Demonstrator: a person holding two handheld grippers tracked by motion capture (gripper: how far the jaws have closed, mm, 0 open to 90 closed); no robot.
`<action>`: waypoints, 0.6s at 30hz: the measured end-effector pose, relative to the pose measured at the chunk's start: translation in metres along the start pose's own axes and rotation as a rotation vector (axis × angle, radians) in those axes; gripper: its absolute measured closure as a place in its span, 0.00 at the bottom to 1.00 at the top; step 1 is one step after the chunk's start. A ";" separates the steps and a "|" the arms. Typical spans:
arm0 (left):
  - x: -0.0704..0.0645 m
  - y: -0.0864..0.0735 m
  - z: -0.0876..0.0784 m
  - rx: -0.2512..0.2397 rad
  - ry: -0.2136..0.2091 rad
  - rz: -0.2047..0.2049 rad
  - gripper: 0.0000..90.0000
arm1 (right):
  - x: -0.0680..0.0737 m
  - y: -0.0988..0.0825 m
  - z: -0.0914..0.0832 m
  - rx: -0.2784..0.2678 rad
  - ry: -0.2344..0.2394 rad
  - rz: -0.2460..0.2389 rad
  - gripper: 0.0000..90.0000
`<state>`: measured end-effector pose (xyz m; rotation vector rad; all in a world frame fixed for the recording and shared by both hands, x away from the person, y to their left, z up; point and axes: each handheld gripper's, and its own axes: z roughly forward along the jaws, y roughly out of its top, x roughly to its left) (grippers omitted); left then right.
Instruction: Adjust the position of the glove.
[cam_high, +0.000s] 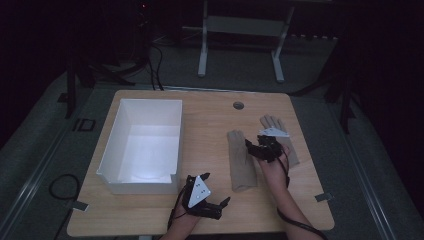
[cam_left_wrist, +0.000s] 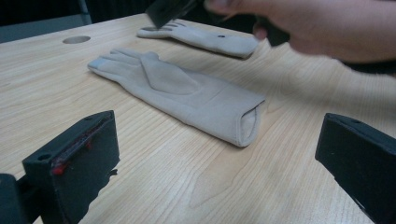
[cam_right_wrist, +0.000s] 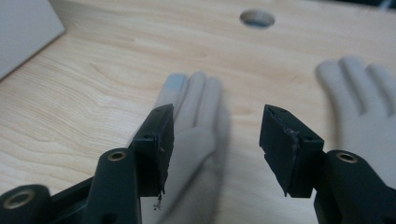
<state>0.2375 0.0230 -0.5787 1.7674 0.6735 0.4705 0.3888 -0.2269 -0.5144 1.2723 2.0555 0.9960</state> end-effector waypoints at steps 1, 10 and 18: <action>0.000 0.000 0.000 0.000 0.000 0.000 0.00 | -0.005 0.001 -0.003 -0.004 -0.005 -0.020 0.49; 0.000 0.000 0.000 0.000 0.001 0.000 0.00 | -0.063 0.009 -0.022 -0.033 -0.029 -0.081 0.47; 0.000 0.000 0.000 -0.001 0.002 -0.003 0.00 | -0.107 0.006 -0.016 0.010 -0.004 -0.095 0.48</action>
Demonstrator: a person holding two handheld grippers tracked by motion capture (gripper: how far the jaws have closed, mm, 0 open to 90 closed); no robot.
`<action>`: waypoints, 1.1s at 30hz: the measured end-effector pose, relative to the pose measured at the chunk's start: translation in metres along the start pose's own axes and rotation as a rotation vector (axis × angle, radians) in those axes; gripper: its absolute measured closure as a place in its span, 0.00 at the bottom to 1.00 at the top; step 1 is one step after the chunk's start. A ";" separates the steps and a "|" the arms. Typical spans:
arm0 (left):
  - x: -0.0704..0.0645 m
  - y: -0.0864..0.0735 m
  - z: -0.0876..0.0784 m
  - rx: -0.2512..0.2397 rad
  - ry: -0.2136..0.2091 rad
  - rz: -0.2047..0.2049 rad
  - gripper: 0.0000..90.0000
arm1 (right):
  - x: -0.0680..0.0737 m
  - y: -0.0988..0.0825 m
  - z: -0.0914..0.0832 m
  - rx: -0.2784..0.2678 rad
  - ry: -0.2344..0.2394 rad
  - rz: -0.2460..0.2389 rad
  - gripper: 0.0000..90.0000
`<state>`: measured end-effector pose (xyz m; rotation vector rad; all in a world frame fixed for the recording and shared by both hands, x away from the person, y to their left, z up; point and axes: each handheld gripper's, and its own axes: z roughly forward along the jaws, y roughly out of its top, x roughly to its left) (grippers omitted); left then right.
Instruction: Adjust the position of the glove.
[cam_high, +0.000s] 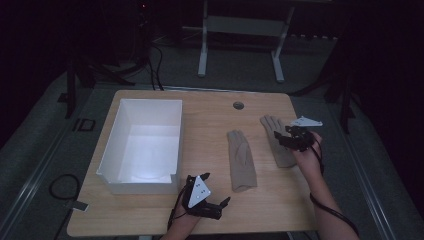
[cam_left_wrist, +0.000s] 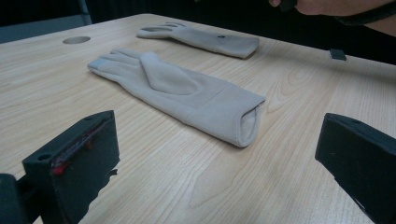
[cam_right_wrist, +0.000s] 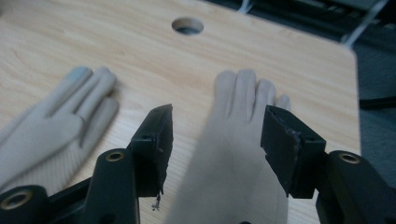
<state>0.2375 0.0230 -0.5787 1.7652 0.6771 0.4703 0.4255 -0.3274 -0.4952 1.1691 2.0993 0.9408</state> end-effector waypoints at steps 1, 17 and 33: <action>0.000 0.000 0.000 0.000 -0.001 -0.002 0.00 | -0.003 -0.002 0.002 0.003 -0.006 -0.001 0.49; 0.000 0.000 0.000 0.000 0.000 -0.002 0.00 | -0.033 -0.021 0.044 0.025 0.055 0.081 0.53; 0.001 0.000 0.000 -0.001 -0.001 -0.007 0.00 | -0.031 -0.036 0.057 0.076 0.068 0.181 0.92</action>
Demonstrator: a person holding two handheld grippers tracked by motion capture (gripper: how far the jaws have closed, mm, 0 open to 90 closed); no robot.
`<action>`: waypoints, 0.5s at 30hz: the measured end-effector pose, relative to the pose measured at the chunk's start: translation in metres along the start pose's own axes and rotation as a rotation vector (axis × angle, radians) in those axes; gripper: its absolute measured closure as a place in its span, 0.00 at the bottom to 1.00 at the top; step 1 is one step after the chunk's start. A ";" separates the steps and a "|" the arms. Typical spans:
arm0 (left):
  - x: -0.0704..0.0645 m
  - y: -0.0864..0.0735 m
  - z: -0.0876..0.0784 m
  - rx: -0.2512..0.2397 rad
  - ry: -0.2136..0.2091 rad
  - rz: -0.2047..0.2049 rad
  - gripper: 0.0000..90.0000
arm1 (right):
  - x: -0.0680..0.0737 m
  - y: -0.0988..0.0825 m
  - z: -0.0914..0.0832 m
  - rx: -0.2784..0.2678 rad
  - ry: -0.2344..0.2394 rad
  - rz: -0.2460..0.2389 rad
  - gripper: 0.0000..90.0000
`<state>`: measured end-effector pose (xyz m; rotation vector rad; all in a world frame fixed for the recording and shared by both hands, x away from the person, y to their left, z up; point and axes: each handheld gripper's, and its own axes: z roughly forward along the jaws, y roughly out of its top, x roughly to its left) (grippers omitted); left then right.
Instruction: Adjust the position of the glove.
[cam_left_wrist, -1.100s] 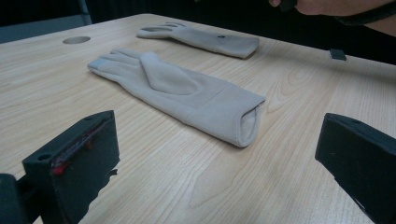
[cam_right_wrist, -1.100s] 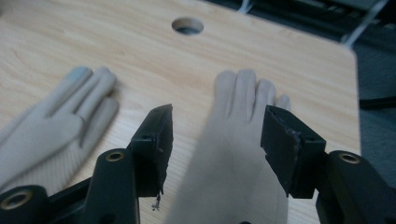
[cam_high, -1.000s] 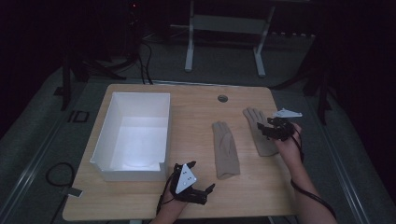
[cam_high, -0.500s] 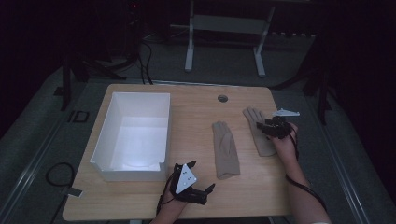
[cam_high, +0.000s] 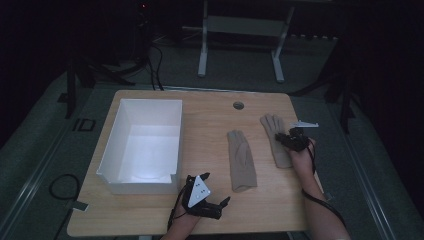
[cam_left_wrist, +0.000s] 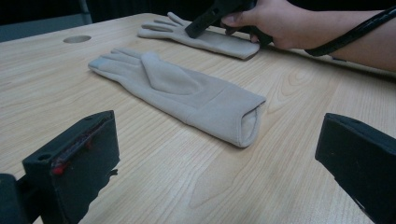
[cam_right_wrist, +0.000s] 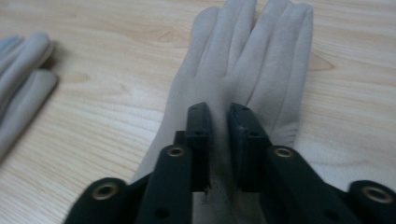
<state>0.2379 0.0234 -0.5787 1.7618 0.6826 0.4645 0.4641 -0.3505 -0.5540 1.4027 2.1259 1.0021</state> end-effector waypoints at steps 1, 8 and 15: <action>0.000 0.000 0.000 0.000 0.000 0.000 0.00 | 0.002 0.002 -0.003 -0.005 -0.013 0.005 0.94; 0.000 0.000 0.000 0.001 0.003 0.002 0.00 | 0.017 0.021 -0.037 -0.061 -0.053 0.062 0.95; 0.000 0.000 0.000 0.002 0.005 0.006 0.00 | 0.034 0.035 -0.082 -0.114 -0.120 0.080 0.95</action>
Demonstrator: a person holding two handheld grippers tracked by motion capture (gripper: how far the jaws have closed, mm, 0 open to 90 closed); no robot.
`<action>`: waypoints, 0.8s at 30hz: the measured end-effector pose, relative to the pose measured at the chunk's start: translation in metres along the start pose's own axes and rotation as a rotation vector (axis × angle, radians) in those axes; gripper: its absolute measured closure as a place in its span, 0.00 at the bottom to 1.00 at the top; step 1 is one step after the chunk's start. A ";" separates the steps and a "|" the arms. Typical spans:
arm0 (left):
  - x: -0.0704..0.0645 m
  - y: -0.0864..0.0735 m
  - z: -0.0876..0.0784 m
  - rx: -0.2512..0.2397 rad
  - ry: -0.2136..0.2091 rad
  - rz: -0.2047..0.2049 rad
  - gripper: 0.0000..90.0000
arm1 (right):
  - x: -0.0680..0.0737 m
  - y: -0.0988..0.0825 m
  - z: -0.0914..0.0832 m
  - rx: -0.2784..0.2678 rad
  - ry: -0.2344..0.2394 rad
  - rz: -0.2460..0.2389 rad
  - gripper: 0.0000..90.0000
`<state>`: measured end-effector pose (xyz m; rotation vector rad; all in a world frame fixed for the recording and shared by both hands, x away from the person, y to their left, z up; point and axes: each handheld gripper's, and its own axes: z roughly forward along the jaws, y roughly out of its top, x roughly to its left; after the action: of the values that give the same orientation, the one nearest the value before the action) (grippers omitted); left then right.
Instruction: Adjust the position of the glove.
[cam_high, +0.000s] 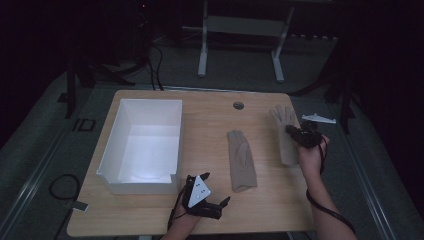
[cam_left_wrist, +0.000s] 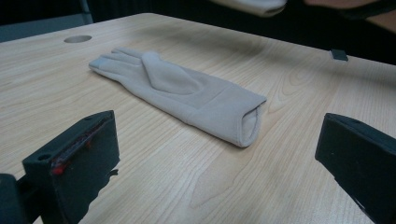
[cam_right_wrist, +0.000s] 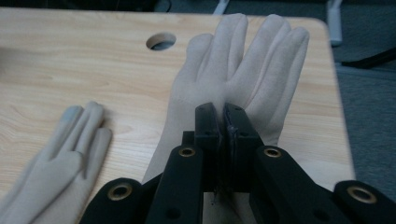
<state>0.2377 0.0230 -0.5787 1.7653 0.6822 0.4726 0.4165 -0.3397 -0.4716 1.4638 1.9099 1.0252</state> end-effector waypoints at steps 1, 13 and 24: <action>0.000 0.000 0.000 0.000 0.000 0.000 0.00 | 0.002 0.001 -0.005 -0.001 -0.010 -0.004 0.95; 0.000 0.000 0.000 0.001 0.003 0.002 0.00 | 0.010 -0.032 -0.033 0.042 -0.071 0.022 0.95; 0.000 0.000 0.000 0.001 0.001 0.004 0.00 | 0.008 -0.068 -0.025 0.075 -0.079 0.035 0.95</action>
<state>0.2375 0.0226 -0.5787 1.7676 0.6801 0.4763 0.3567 -0.3470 -0.5124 1.5611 1.8917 0.9057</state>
